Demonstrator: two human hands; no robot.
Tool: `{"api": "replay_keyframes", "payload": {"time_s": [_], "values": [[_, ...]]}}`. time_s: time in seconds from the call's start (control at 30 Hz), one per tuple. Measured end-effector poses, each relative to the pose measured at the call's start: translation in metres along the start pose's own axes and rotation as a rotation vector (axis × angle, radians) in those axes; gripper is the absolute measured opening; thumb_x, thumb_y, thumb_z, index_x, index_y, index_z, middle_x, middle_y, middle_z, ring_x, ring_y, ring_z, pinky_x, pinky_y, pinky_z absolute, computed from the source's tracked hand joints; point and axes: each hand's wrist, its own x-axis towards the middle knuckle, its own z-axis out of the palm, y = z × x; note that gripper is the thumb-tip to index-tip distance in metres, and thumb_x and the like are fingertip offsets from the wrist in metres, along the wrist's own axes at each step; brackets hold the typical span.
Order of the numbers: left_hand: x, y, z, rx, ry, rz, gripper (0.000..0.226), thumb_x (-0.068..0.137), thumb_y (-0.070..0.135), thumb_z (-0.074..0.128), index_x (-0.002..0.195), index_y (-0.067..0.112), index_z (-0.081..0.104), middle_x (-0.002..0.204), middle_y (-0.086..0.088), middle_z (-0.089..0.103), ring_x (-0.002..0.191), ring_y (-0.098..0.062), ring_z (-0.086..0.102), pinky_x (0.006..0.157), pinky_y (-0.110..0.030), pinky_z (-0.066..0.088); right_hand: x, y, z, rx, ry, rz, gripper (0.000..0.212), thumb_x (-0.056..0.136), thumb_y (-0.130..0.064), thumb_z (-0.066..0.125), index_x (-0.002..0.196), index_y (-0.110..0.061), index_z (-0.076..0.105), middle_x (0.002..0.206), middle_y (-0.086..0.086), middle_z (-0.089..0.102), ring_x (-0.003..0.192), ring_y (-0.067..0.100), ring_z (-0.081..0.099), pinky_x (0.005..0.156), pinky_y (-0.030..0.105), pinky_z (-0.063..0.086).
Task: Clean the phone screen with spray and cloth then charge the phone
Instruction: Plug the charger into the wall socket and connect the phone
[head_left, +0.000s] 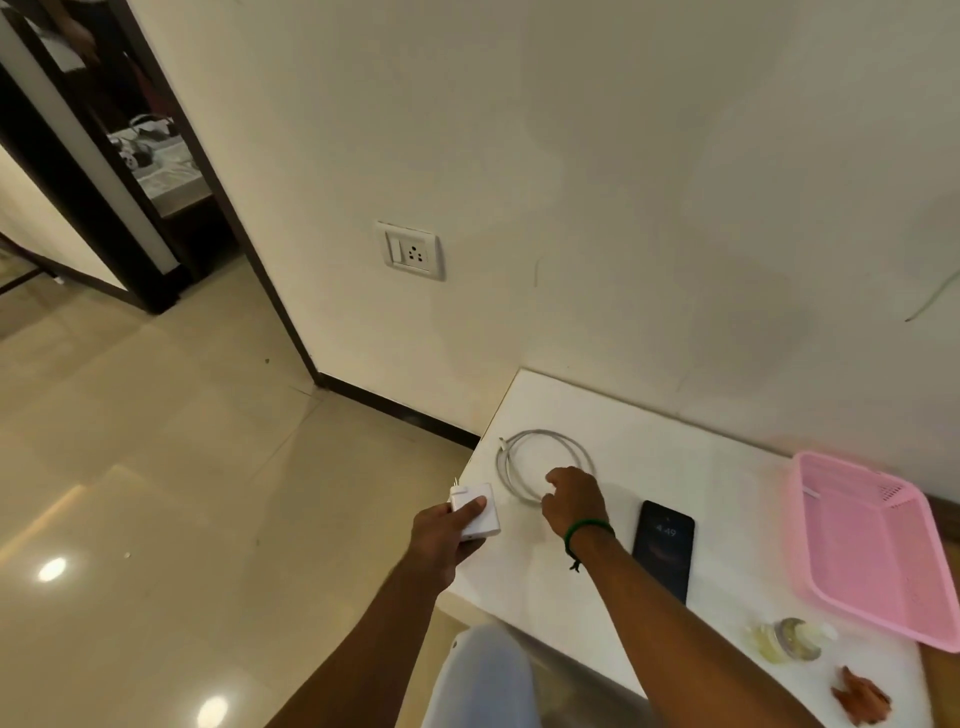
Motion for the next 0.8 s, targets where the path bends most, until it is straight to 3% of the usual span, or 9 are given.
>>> {"api": "replay_keyframes", "payload": {"time_s": [0.1, 0.2, 0.3, 0.53, 0.67, 0.8], "values": [[0.008, -0.003, -0.001, -0.007, 0.009, -0.005, 0.030, 0.073, 0.011, 0.082, 0.097, 0.000, 0.067, 0.087, -0.014, 0.071, 0.080, -0.026, 0.068, 0.063, -0.033, 0.058, 0.015, -0.004, 0.005, -0.059, 0.011, -0.030, 0.026, 0.085, -0.014, 0.054, 0.107, -0.004, 0.064, 0.113, 0.011, 0.063, 0.108, 0.025, 0.056, 0.090, 0.032, 0.046], [0.013, -0.005, -0.001, -0.016, 0.025, -0.017, 0.028, 0.072, 0.011, 0.083, 0.094, 0.001, 0.068, 0.082, -0.012, 0.072, 0.077, -0.025, 0.069, 0.060, -0.032, 0.058, 0.028, -0.016, 0.016, -0.089, -0.027, -0.067, 0.033, 0.087, -0.028, 0.058, 0.110, -0.005, 0.062, 0.116, 0.011, 0.062, 0.111, 0.025, 0.055, 0.096, 0.031, 0.043], [0.019, -0.004, -0.001, -0.018, 0.035, -0.021, 0.027, 0.072, 0.011, 0.083, 0.092, 0.001, 0.068, 0.076, -0.009, 0.073, 0.074, -0.023, 0.069, 0.058, -0.030, 0.057, 0.038, -0.022, 0.025, -0.198, -0.047, -0.090, 0.034, 0.086, -0.036, 0.059, 0.105, -0.008, 0.061, 0.111, 0.009, 0.062, 0.105, 0.024, 0.057, 0.091, 0.032, 0.045], [0.027, -0.002, 0.002, -0.027, 0.030, -0.017, 0.026, 0.075, 0.011, 0.081, 0.094, 0.002, 0.066, 0.082, -0.011, 0.070, 0.078, -0.023, 0.067, 0.058, -0.030, 0.057, 0.043, -0.028, 0.037, -0.235, -0.014, -0.070, 0.017, 0.088, -0.016, 0.050, 0.089, -0.006, 0.064, 0.095, 0.012, 0.069, 0.090, 0.026, 0.064, 0.076, 0.028, 0.049], [0.025, -0.001, 0.007, -0.039, 0.016, -0.023, 0.024, 0.075, 0.011, 0.080, 0.093, 0.003, 0.066, 0.078, -0.008, 0.070, 0.076, -0.022, 0.067, 0.059, -0.030, 0.058, 0.041, -0.027, 0.035, -0.213, 0.013, -0.057, 0.019, 0.088, -0.018, 0.049, 0.088, -0.006, 0.064, 0.092, 0.013, 0.069, 0.087, 0.027, 0.065, 0.068, 0.026, 0.048], [0.022, 0.000, 0.012, -0.031, 0.002, -0.027, 0.029, 0.076, 0.012, 0.080, 0.099, 0.002, 0.065, 0.089, -0.012, 0.069, 0.082, -0.024, 0.067, 0.059, -0.030, 0.057, 0.036, -0.026, 0.031, -0.190, 0.043, -0.073, 0.023, 0.090, -0.023, 0.049, 0.085, -0.007, 0.065, 0.086, 0.011, 0.069, 0.081, 0.024, 0.065, 0.065, 0.025, 0.047]]}}
